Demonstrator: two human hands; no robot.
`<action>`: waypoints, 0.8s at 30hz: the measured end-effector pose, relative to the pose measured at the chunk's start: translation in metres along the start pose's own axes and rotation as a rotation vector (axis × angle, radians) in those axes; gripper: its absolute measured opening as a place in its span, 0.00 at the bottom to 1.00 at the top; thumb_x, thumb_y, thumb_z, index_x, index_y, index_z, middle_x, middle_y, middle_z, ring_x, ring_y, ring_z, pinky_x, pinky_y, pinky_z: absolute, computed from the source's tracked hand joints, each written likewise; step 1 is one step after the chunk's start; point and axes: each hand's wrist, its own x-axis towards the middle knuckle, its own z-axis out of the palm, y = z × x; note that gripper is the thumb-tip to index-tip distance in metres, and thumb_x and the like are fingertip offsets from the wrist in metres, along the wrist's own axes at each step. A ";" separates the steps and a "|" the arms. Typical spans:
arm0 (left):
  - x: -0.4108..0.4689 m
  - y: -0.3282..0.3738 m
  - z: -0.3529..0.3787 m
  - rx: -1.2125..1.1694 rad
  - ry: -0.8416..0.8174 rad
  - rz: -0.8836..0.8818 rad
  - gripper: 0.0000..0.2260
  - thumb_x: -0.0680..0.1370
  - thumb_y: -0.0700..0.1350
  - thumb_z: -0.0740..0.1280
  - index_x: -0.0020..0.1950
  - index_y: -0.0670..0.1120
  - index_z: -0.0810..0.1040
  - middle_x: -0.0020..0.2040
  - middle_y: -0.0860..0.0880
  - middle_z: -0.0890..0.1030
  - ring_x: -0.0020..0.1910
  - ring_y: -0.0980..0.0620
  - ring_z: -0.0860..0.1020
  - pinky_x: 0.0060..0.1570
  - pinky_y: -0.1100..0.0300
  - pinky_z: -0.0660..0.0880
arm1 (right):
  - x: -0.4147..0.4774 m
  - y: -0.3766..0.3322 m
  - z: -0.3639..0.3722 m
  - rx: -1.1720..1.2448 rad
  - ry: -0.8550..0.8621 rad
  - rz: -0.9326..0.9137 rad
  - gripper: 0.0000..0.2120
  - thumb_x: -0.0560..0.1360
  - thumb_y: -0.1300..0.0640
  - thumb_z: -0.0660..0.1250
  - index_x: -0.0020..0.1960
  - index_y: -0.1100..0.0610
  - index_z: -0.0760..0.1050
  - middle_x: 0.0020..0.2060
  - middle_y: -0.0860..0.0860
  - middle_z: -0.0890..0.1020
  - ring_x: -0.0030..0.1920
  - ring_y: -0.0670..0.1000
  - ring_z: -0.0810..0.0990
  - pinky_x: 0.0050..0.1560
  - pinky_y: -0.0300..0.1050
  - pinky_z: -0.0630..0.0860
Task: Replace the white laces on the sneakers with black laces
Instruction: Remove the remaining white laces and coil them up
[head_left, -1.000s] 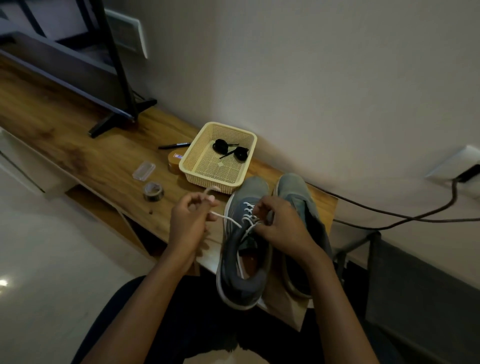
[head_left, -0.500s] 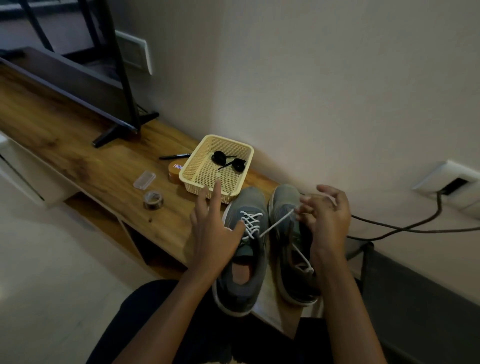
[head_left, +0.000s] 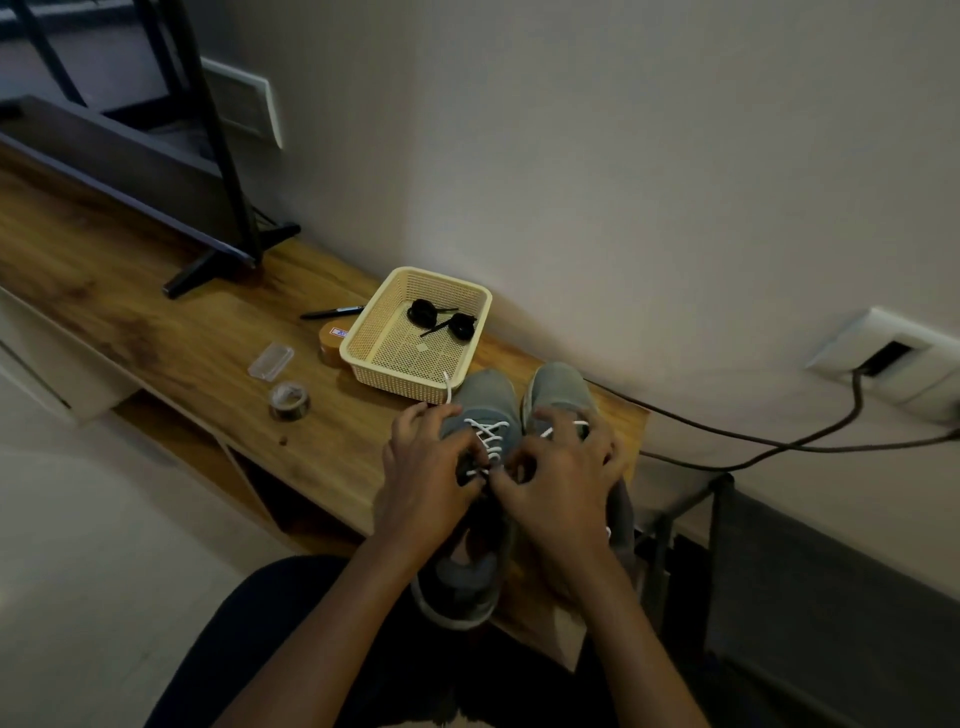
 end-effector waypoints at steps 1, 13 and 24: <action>0.000 -0.002 0.002 -0.003 0.010 0.018 0.08 0.71 0.47 0.73 0.48 0.53 0.77 0.71 0.55 0.65 0.71 0.52 0.51 0.67 0.50 0.60 | -0.001 0.000 0.005 -0.014 -0.028 0.004 0.08 0.67 0.49 0.71 0.42 0.52 0.81 0.66 0.48 0.72 0.71 0.58 0.55 0.68 0.60 0.48; 0.000 -0.007 0.015 -0.328 0.098 -0.009 0.04 0.76 0.43 0.68 0.45 0.51 0.75 0.53 0.54 0.77 0.51 0.57 0.75 0.47 0.55 0.75 | -0.005 0.003 0.029 -0.051 0.208 0.043 0.06 0.60 0.54 0.76 0.31 0.54 0.81 0.54 0.48 0.81 0.64 0.55 0.62 0.64 0.61 0.54; 0.000 -0.006 0.010 -0.007 0.078 0.160 0.14 0.69 0.44 0.73 0.51 0.55 0.76 0.72 0.56 0.63 0.72 0.52 0.52 0.65 0.49 0.55 | -0.006 0.007 0.033 0.011 0.259 0.059 0.04 0.62 0.54 0.75 0.31 0.54 0.82 0.55 0.46 0.80 0.65 0.54 0.63 0.65 0.60 0.52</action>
